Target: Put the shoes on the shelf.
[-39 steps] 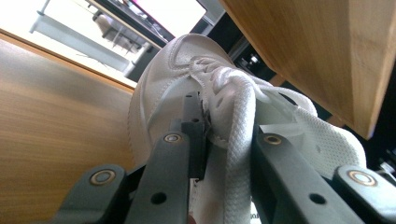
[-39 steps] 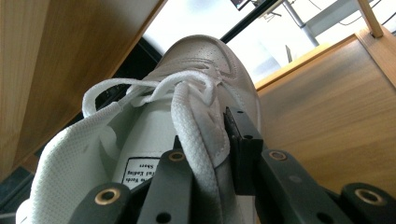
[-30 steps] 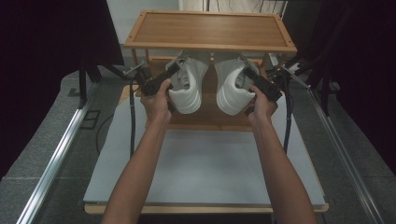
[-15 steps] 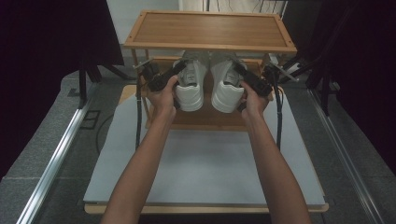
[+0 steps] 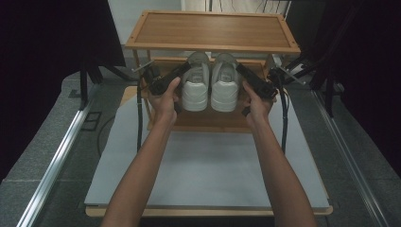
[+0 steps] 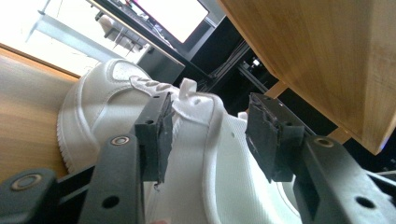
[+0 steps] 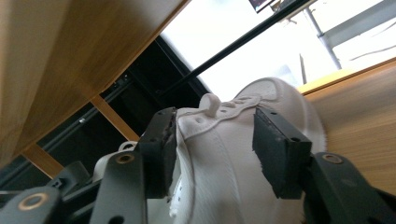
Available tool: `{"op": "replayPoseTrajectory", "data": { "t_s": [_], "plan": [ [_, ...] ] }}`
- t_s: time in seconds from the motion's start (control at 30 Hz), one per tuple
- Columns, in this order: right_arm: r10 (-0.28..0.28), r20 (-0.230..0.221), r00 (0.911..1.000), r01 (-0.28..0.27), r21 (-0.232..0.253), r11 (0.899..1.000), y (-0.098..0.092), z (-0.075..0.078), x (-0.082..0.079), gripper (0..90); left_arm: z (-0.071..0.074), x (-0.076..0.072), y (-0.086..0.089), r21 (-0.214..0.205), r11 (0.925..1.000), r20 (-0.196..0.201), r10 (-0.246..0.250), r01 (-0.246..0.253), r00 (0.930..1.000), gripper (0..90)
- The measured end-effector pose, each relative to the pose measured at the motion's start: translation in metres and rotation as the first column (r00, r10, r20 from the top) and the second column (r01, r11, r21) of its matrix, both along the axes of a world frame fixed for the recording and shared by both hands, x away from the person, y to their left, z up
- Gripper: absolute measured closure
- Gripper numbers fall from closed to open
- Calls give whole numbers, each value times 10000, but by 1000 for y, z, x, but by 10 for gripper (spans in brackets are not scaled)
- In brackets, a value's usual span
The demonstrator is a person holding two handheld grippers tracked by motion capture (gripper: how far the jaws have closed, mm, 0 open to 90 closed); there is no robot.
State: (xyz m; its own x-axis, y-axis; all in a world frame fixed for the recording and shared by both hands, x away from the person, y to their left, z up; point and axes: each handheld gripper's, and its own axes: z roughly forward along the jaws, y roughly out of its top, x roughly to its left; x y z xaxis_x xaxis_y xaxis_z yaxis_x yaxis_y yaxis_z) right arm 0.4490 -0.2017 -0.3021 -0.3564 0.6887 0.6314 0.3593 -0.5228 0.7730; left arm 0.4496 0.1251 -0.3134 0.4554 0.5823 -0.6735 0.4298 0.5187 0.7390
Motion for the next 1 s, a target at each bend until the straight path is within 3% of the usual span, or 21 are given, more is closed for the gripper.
{"op": "replayPoseTrajectory", "data": {
  "t_s": [0.07,0.17,0.3,0.5,0.57,0.67,0.77,0.93,1.0],
  "plan": [
    [-101,129,9999,105,-318,9994,-4,1,-6,531,1,-6,1,10,10000,114,-27,27,9999,531],
    [-31,197,9998,49,-937,9956,-7,1,-15,572,4,-17,3,386,9993,425,-31,15,9991,567],
    [217,398,9990,-145,-1725,9849,-12,3,-29,653,6,-32,6,952,9950,877,-400,316,9953,666],
    [819,607,9948,-613,-2849,9566,-13,3,-51,786,10,-57,12,1582,9836,1542,-1117,870,9817,793],
    [1037,761,9917,-753,-3098,9478,-13,3,-60,824,11,-67,13,1802,9781,1791,-1367,1041,9743,821],
    [1452,803,9861,-1123,-3214,9402,-11,1,-71,859,9,-81,11,2667,9563,1978,-1758,1196,9643,852],
    [1922,761,9784,-1538,-3535,9227,-4,-2,-81,884,5,-90,9,3279,9376,1972,-1880,1160,9622,876],
    [2563,556,9650,-2130,-4039,8897,10,-8,-89,887,-6,-94,6,3853,9143,1660,-2022,1252,9652,884],
    [2636,432,9637,-2239,-4077,8852,14,-13,-89,882,-11,-93,6,3986,9078,1477,-2041,1306,9677,888]
  ]
}}
